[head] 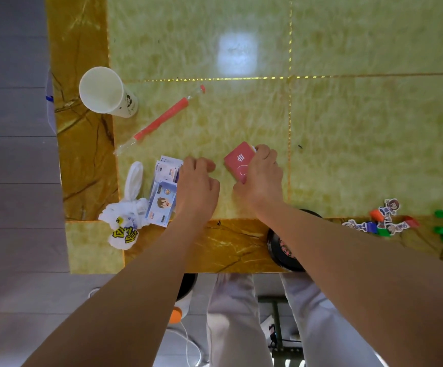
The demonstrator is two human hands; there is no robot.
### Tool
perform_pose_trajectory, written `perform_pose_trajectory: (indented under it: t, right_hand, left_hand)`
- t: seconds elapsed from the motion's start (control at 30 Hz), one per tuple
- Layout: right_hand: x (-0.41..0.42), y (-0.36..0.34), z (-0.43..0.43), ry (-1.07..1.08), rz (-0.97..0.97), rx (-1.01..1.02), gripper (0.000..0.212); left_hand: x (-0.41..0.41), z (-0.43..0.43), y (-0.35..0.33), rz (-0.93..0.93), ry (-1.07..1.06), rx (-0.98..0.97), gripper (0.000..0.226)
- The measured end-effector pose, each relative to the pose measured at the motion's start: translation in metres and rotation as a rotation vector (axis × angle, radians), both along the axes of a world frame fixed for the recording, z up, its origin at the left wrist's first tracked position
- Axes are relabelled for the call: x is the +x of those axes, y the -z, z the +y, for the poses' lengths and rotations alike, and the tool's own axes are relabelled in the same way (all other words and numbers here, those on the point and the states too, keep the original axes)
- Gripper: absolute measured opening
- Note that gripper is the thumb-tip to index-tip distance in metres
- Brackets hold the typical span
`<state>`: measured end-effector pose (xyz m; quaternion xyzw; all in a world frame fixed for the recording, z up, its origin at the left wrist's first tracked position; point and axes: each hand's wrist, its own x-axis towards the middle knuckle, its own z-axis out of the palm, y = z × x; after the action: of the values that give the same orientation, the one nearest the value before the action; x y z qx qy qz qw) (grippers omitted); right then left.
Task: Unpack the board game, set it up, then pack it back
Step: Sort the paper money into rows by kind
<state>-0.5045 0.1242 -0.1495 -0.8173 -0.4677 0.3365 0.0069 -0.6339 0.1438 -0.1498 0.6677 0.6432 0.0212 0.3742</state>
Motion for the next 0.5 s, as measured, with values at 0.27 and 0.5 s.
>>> perform_pose_trajectory:
  t: [0.27,0.5]
  right_hand:
    - [0.013,-0.008,-0.006,0.206,0.475,0.124,0.089]
    - [0.009,-0.027,-0.031,0.100,0.628,0.115,0.091]
  left_hand:
    - [0.029,-0.001,-0.027,-0.669,-0.521,-0.602,0.032]
    - [0.030,-0.013,-0.038,-0.774,-0.692,-0.820,0.022]
